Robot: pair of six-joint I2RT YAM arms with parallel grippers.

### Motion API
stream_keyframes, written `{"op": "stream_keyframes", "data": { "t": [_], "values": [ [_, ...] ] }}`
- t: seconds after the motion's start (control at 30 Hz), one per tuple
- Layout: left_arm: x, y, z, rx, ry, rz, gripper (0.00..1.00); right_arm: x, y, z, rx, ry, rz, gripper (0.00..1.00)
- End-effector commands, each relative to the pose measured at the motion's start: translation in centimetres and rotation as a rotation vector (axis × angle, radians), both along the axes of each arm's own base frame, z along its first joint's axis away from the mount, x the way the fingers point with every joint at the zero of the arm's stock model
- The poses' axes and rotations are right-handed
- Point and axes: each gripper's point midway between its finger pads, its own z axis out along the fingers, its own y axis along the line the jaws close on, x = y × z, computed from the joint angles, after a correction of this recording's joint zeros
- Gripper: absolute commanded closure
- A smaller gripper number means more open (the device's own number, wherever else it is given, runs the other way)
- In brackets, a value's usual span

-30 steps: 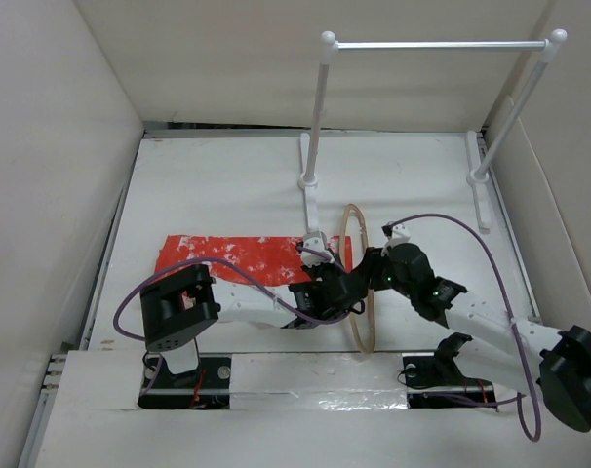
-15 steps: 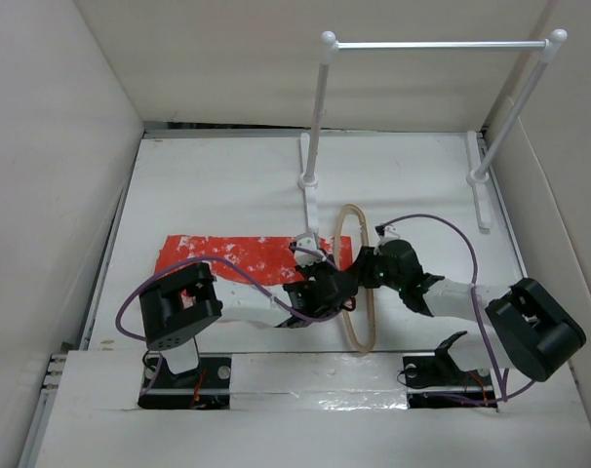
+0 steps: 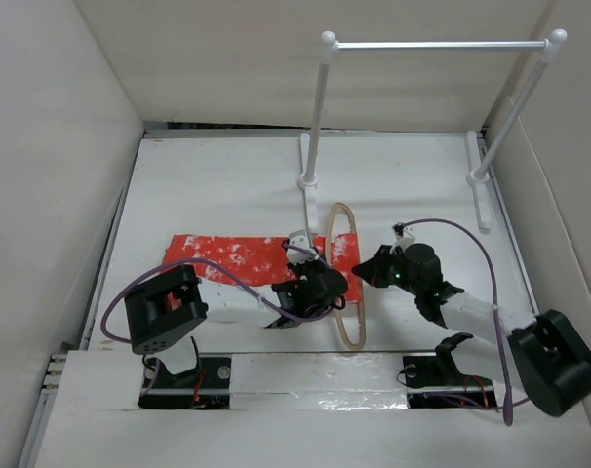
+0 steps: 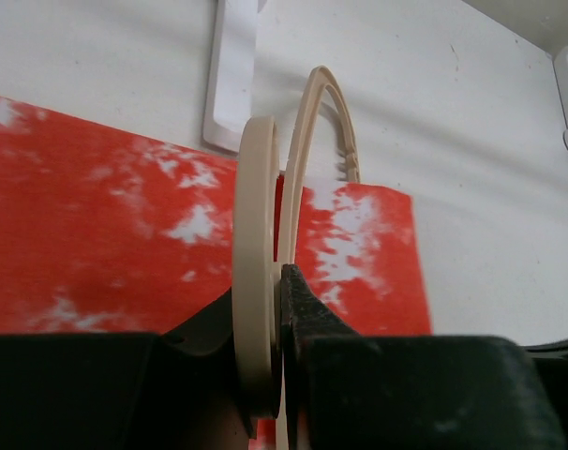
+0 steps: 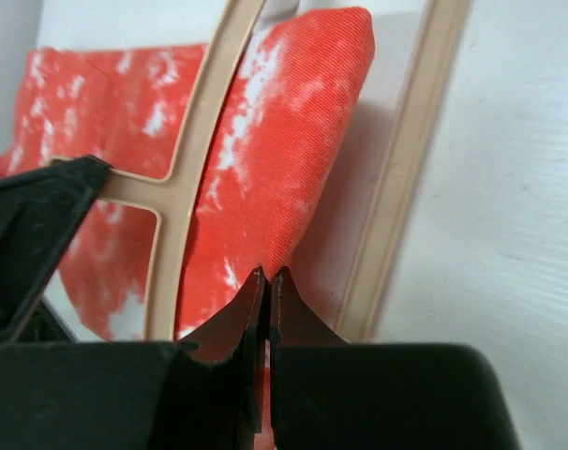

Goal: Place the trousers on the hanger

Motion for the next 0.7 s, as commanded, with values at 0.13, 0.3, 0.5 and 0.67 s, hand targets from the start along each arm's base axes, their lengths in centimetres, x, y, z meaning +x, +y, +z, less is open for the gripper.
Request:
{"op": "stream_keyframes", "data": {
  "t": [0.13, 0.3, 0.5, 0.67],
  "values": [
    [0.0, 5.4, -1.5, 0.197, 0.013, 0.037, 1.00, 1.2, -5.4, 4.8, -0.073, -0.143, -0.145, 1.00],
    [-0.7, 7.5, -1.4, 0.228, 0.017, 0.042, 1.00, 1.6, -9.2, 6.3, -0.140, -0.171, -0.247, 1.00],
    [-1.9, 10.1, -1.0, 0.256, 0.017, 0.035, 1.00, 2.4, -12.3, 6.4, -0.130, -0.172, -0.298, 1.00],
    [-2.3, 11.3, -0.3, 0.288, 0.012, 0.049, 1.00, 2.6, -13.6, 5.0, -0.149, -0.128, -0.298, 1.00]
  ]
}}
